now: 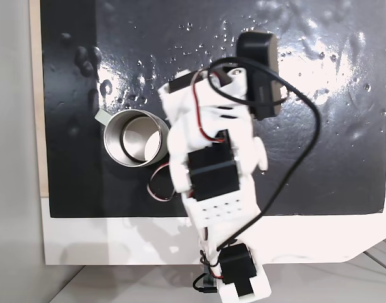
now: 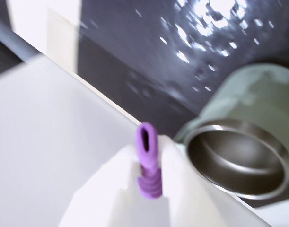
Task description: Grasp a pengrip and put it in the cup.
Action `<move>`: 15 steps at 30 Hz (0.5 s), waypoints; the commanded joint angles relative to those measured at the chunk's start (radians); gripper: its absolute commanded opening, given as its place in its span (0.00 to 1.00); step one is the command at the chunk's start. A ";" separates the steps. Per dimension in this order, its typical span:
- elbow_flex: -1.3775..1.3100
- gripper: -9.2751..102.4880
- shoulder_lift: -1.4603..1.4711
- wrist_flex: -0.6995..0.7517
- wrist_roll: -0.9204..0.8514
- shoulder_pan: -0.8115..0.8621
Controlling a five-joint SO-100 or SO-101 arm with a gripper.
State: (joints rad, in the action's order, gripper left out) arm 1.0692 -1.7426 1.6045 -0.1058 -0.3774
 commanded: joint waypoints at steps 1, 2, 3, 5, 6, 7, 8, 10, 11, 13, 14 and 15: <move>0.029 0.08 -0.060 0.021 -0.021 -0.129; 0.038 0.08 -0.060 0.028 -0.031 -0.158; 0.046 0.08 -0.060 0.032 -0.041 -0.183; 0.064 0.08 -0.060 0.046 -0.064 -0.229; 0.077 0.08 -0.060 0.055 -0.080 -0.249; 0.091 0.08 -0.060 0.064 -0.094 -0.268; 0.106 0.08 -0.063 0.072 -0.106 -0.285; 0.133 0.08 -0.074 0.078 -0.121 -0.310; 0.138 0.08 -0.077 0.080 -0.124 -0.314; 0.149 0.08 -0.087 0.081 -0.126 -0.314; 0.153 0.10 -0.091 0.081 -0.127 -0.311; 0.156 0.16 -0.092 0.081 -0.129 -0.308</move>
State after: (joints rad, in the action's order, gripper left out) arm 1.2303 -1.7717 1.6812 -0.2148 -0.6811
